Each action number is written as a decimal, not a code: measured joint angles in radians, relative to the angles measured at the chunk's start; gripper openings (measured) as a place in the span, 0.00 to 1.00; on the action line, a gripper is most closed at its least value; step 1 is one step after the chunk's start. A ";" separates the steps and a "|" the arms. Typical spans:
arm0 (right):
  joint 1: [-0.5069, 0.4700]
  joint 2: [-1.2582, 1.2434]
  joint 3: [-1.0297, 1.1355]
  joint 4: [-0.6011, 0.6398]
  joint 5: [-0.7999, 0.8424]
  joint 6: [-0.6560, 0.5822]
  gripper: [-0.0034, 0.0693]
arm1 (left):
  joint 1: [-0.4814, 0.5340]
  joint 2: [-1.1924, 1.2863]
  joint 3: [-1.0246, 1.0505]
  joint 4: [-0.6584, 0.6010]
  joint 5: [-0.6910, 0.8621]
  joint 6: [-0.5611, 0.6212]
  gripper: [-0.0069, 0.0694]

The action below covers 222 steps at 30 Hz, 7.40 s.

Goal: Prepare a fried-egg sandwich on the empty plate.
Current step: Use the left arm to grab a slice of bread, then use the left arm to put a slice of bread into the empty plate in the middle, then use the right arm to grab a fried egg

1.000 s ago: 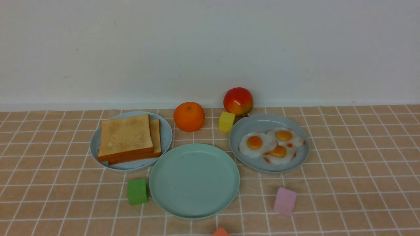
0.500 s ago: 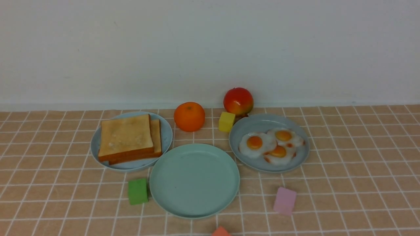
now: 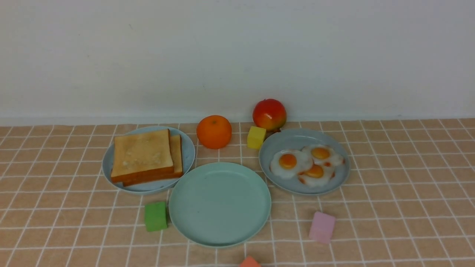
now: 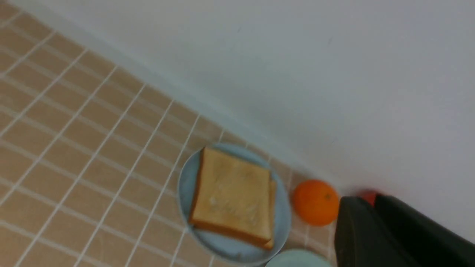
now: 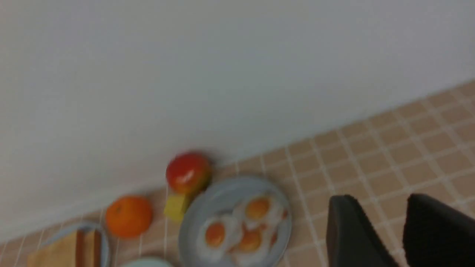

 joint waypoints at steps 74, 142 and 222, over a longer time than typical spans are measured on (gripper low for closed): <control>0.282 0.142 0.113 0.301 0.237 -0.304 0.38 | -0.019 0.909 -0.522 -0.418 0.303 0.673 0.08; 0.215 1.239 -1.036 0.090 0.579 -0.866 0.38 | -0.512 0.295 -0.012 -0.327 0.295 0.826 0.07; 0.232 1.573 -1.191 0.160 0.506 -1.218 0.03 | -0.512 0.293 0.028 -0.278 0.359 0.832 0.14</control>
